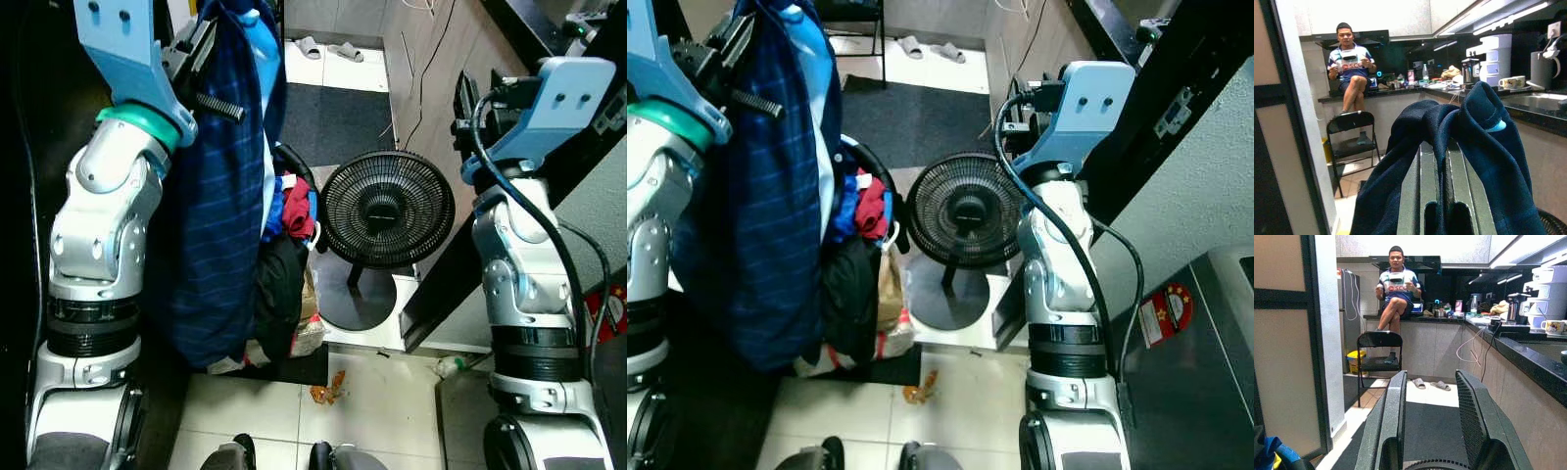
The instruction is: Clothes washing
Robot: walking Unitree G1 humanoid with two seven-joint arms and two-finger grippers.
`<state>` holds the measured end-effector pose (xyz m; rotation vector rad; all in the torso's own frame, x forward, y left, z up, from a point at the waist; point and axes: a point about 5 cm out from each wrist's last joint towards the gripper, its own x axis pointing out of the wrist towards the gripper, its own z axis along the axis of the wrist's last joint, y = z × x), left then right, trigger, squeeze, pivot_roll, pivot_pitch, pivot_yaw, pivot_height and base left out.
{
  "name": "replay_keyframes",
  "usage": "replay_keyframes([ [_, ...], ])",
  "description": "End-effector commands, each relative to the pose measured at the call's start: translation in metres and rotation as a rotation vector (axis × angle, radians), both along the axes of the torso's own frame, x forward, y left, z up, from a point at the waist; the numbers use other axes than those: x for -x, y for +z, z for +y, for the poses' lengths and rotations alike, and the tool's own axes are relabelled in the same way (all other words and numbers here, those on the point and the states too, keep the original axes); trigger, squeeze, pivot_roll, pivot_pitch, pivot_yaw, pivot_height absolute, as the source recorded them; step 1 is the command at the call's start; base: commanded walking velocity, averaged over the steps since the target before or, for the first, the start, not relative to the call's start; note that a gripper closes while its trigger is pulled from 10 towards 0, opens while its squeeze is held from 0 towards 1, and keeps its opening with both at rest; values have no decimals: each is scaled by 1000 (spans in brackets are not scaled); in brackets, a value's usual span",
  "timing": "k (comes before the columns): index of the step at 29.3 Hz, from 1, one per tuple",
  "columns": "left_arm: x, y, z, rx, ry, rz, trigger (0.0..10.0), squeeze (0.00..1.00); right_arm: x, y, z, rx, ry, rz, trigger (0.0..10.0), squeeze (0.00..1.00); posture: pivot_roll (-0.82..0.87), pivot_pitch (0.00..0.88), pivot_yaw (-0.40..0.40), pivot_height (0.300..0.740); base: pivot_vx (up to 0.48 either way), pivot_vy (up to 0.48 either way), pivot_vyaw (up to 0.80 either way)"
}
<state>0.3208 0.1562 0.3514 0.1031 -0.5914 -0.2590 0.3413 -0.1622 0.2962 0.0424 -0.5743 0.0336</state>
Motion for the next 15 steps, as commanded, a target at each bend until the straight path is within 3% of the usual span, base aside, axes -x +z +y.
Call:
replay_keyframes([
  [1,5,1,-1,0,-6,-11,10000,0,2,-2,-4,1,-11,8,10000,0,26,60,-11,740,0,0,0],
  [13,11,-5,-2,-8,41,14,10000,0,3,4,-8,3,-45,-8,10000,0,24,63,-15,740,0,0,0],
  [15,10,-7,-3,2,38,26,10000,0,3,4,-9,-3,-45,-2,10000,0,24,63,-15,740,0,0,-800],
])
